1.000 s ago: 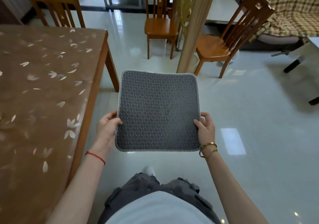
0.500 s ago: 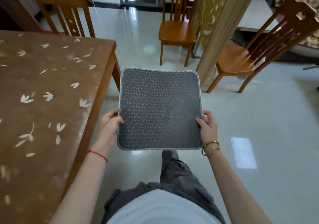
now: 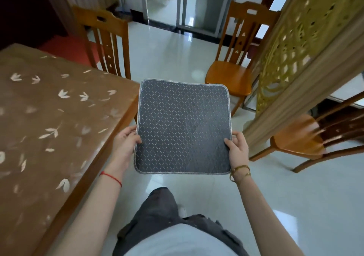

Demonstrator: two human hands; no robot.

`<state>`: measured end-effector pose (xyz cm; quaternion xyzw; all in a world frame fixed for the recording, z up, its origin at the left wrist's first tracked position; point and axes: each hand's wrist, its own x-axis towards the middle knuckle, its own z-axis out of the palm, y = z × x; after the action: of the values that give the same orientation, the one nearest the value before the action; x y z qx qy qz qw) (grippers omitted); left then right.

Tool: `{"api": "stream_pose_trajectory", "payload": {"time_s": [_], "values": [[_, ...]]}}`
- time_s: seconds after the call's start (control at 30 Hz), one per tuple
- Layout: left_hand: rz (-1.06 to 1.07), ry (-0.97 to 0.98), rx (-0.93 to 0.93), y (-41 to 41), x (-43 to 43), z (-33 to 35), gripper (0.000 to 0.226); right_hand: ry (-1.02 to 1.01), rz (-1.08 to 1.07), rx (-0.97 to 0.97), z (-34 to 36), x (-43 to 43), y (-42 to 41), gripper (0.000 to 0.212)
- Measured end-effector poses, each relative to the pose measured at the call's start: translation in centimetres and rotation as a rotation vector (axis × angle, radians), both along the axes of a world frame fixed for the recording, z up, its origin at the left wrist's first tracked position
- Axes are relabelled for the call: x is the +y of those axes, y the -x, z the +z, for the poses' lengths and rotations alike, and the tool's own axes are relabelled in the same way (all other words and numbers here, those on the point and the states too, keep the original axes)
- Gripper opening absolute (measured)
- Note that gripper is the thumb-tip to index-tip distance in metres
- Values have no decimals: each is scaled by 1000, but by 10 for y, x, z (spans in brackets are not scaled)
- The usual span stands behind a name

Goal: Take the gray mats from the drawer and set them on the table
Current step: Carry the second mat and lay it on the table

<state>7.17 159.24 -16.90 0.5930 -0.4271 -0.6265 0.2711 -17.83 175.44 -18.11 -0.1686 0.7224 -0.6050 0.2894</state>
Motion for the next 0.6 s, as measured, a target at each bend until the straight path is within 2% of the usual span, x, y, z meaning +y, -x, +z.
{"api": "stream_pose_trajectory", "payload": {"time_s": [0.17,0.37,0.5,0.6], "values": [[111,-15,2,42,-62,-7,48,-18,114,-36,-5,-82,52,14],[209,8,16,93,-149,-18,49,-65,195,-18,-19,-193,114,24],[241,11,-7,129,-219,-15,50,-69,224,20,-13,-277,151,11],[270,8,-21,149,-271,-9,48,-63,269,17,-9,-337,176,12]]}}
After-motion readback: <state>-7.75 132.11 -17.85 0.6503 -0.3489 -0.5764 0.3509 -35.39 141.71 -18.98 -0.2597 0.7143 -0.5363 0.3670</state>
